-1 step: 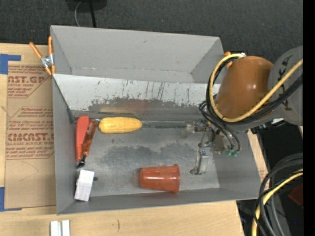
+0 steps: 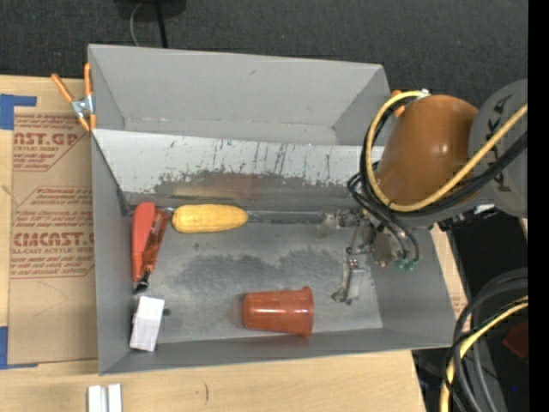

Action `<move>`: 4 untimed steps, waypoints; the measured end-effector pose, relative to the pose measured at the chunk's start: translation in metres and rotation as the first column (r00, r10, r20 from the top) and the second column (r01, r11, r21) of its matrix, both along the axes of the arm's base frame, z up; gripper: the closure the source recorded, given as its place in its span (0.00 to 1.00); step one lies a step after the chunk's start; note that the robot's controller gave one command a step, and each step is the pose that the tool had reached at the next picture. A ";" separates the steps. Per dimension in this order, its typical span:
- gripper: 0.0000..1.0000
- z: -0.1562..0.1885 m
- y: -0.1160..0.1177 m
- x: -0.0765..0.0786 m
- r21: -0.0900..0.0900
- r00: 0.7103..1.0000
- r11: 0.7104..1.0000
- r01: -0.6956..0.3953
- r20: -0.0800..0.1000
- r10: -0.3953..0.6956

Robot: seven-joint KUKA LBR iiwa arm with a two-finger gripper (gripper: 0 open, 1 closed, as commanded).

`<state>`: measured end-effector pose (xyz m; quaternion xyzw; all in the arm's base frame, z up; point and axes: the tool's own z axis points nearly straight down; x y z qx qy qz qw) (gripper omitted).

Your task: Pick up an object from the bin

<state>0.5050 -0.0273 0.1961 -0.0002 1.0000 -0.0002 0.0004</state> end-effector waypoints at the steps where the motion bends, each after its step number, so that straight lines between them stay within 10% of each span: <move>1: 0.00 -0.035 0.031 -0.003 -0.002 0.999 0.999 -0.048 0.005 0.048; 2: 0.00 -0.067 0.075 -0.016 0.001 0.999 0.999 -0.043 -0.002 0.043; 3: 1.00 -0.127 0.034 -0.014 -0.002 0.987 0.987 -0.161 0.004 0.161; 4: 1.00 -0.127 0.034 -0.014 -0.002 0.987 0.987 -0.161 0.004 0.161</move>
Offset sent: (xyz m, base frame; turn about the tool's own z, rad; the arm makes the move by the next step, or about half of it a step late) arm -0.0179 0.0811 -0.0706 -0.0407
